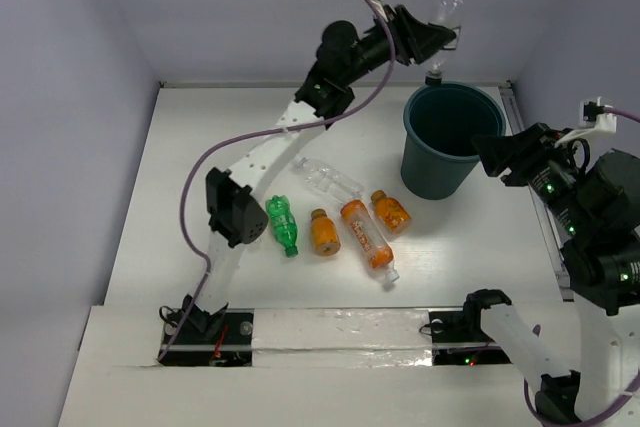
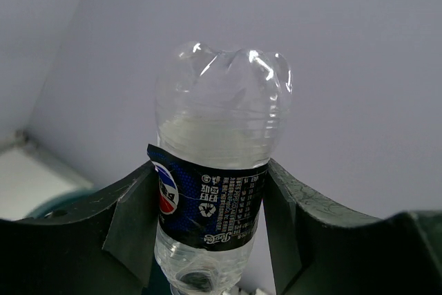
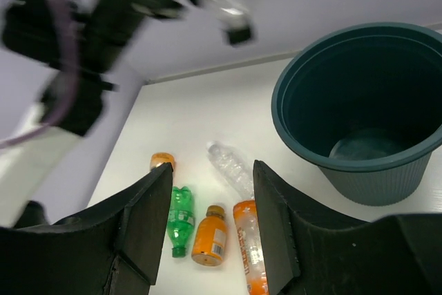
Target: Put the plastic bottles in the bin
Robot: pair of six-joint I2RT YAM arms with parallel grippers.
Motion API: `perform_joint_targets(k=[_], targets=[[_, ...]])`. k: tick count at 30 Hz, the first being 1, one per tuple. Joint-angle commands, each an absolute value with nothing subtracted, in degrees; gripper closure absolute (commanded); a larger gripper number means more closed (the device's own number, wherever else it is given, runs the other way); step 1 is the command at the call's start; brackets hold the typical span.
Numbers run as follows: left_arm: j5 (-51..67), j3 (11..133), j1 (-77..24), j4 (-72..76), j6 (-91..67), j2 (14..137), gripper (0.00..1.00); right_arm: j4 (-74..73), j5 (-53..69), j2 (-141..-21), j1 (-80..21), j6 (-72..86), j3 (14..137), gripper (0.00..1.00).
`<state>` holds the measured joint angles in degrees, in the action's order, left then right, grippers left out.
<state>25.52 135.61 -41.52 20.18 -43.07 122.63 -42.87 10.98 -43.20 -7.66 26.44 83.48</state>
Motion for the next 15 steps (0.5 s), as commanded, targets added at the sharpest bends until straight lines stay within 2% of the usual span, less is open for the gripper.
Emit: perform_joint_targets(k=[1, 9, 13, 14, 15], targets=[[21.0, 136.0, -43.1, 25.0, -44.6, 125.4, 0.67, -41.2, 12.5, -42.0, -8.3, 27.2, 84.9, 0.44], [19.1, 140.2, -45.4, 27.2, -45.7, 133.5, 0.63, -42.9, 12.6, -40.3, -8.3, 27.2, 84.3, 0.44], [19.9, 133.9, -46.0, 27.9, -45.4, 132.0, 0.41, -42.7, 12.3, -40.3, -8.3, 27.1, 83.5, 0.44], [20.0, 133.2, -46.0, 27.9, -44.6, 131.7, 0.31, -42.5, 12.3, -40.3, -8.3, 27.1, 83.3, 0.44], [20.0, 132.5, -46.5, 27.6, -44.2, 131.2, 0.27, -42.1, 12.3, -40.5, -8.3, 27.2, 83.1, 0.44]])
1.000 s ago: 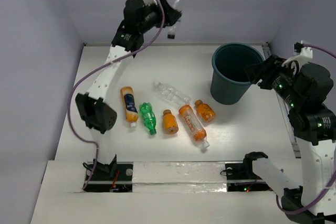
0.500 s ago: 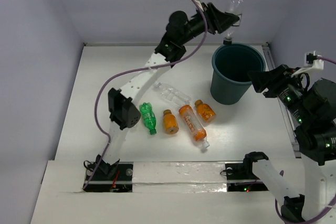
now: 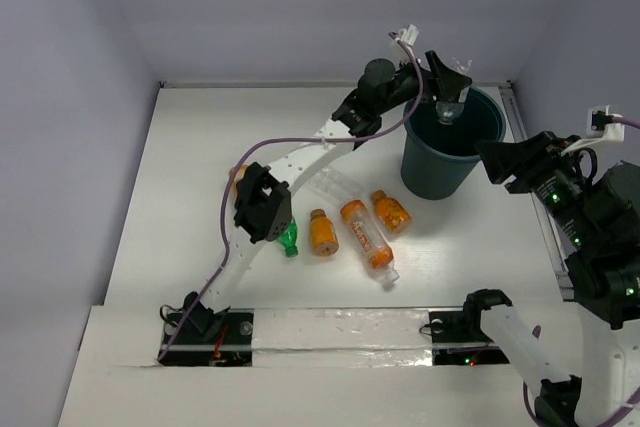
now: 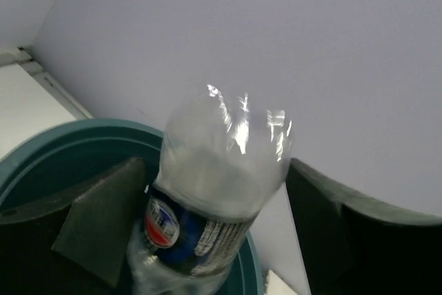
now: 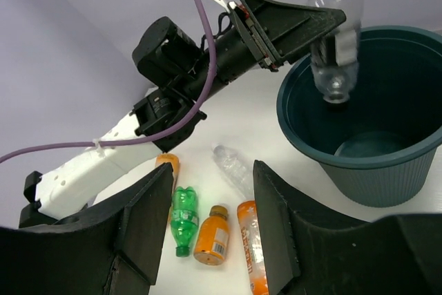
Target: Put the plastic bottles in the bin
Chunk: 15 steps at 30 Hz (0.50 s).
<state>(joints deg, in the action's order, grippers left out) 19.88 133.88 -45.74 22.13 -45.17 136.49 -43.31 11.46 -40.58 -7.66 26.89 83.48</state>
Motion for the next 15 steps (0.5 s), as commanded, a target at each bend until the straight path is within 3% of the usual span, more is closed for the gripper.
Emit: perform_joint_targets(k=[1, 4, 7, 8, 10, 15], targets=[[20.1, 132.0, -46.5, 26.8, -43.7, 130.4, 0.18, -41.8, 12.4, -40.7, -8.3, 27.2, 82.9, 0.44], [19.8, 132.4, -46.5, 24.3, -41.5, 128.6, 0.01, -40.7, 12.8, -41.5, -8.3, 27.4, 82.6, 0.45], [18.6, 135.2, -46.5, 19.3, -38.0, 126.8, 0.01, -39.6, 13.4, -42.3, -8.3, 27.5, 82.0, 0.60], [18.3, 135.6, -46.5, 17.9, -37.2, 126.0, 0.01, -39.5, 14.4, -42.6, -8.3, 27.3, 81.7, 0.76], [17.2, 135.4, -45.1, 14.2, -35.1, 122.7, 0.01, -39.3, 15.6, -43.9, -8.3, 27.1, 81.4, 0.87], [12.7, 132.2, -40.5, 4.8, -33.8, 112.3, 0.01, -36.0, 19.6, -46.7, -10.7, 27.5, 77.7, 0.93]])
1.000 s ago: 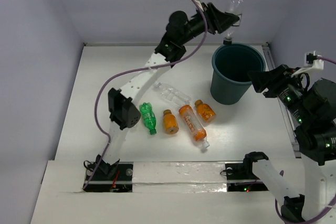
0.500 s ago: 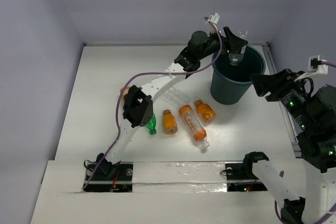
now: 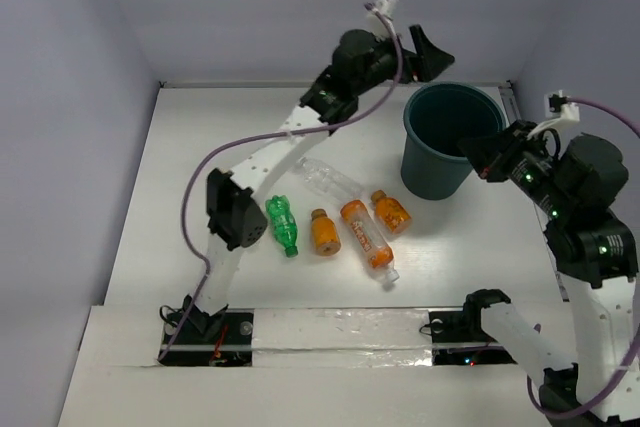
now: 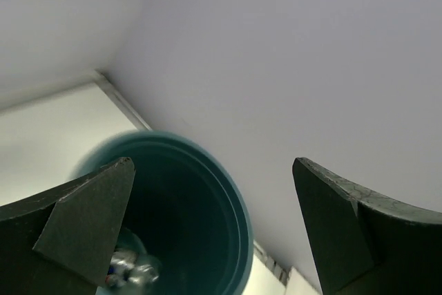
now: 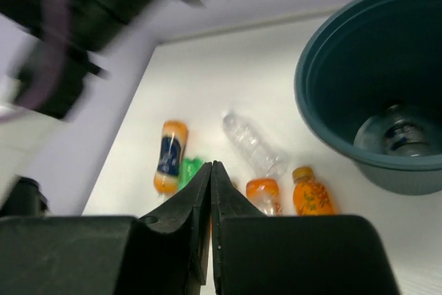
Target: Put the plastic bottles in the bin
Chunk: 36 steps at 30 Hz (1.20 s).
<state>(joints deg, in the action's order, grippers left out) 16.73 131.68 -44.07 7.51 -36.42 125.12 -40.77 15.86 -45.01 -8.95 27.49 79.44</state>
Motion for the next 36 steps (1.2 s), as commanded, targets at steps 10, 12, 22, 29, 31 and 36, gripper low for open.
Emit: perform_joint_targets(k=[10, 12, 22, 29, 31, 36], targets=[[5.7, 128.1, -33.1, -15.5, -37.2, 86.7, 0.01, -35.1, 8.5, -66.5, -32.7, 21.7, 77.6, 0.79], [5.1, 126.7, -31.6, -16.0, -38.6, 81.7, 0.01, -35.3, 6.8, -71.9, -32.7, 18.6, 79.3, 0.50], [3.3, 125.2, -27.5, -16.0, -40.6, 71.3, 0.01, -34.6, 7.5, -96.1, -33.2, 5.7, 90.7, 0.03], [1.1, 124.1, -26.3, -17.2, -37.6, 70.2, 0.01, -37.5, 10.3, -110.1, -33.2, 0.6, 100.7, 0.02], [1.1, 123.8, -25.7, -18.3, -37.6, 70.1, 0.01, -37.0, 12.4, -113.0, -33.2, 0.7, 101.7, 0.02], [3.0, 121.9, -23.9, -17.8, -37.0, 69.9, 0.01, -40.0, 14.9, -119.6, -35.9, -2.6, 108.9, 0.00]])
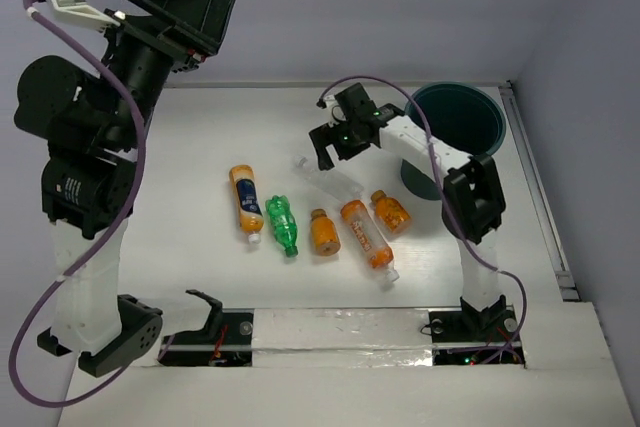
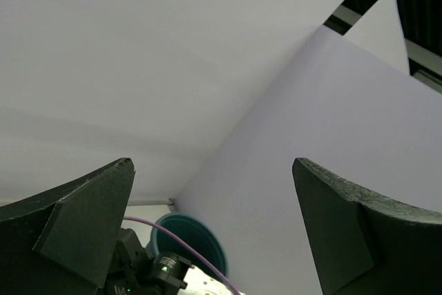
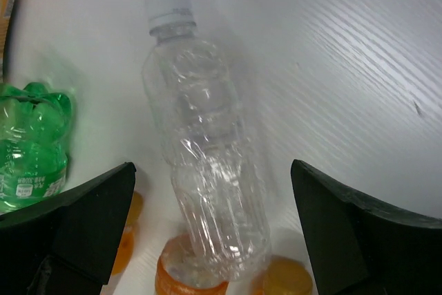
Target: Put the plastic bottles in the bin
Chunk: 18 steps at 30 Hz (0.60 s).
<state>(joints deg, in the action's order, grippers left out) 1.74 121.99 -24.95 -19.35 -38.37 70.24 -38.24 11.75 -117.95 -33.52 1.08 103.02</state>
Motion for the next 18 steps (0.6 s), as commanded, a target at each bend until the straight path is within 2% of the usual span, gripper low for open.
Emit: perform_joint_targets(k=[1, 5, 7, 13, 14, 16, 18], targets=[[3.5, 121.7, -23.3, -17.4, -36.9, 70.2, 0.01, -40.3, 14.8, -121.7, -36.7, -2.9, 109.9, 0.00], [10.0, 122.3, -19.0, -18.2, -37.7, 72.5, 0.01, -39.9, 12.1, -126.1, -37.4, -4.1, 112.7, 0.00], [9.7, 121.2, -16.2, -19.3, -37.4, 72.2, 0.01, -40.0, 11.7, -128.0, -37.4, -4.4, 114.8, 0.00], [12.4, 97.0, -9.4, -19.4, -38.0, 65.3, 0.01, -42.3, 13.8, -135.8, -37.4, -5.0, 122.3, 0.02], [12.4, 90.2, -8.9, -19.5, -38.0, 64.8, 0.01, -41.8, 13.3, -136.3, -37.4, -4.7, 123.1, 0.05], [11.1, 83.9, -7.4, -20.8, -37.3, 62.9, 0.01, -41.4, 13.4, -137.3, -37.4, -5.3, 124.7, 0.07], [8.6, 76.0, -6.0, -22.0, -36.5, 61.7, 0.01, -37.9, 10.0, -136.9, -37.4, -4.7, 124.5, 0.24]])
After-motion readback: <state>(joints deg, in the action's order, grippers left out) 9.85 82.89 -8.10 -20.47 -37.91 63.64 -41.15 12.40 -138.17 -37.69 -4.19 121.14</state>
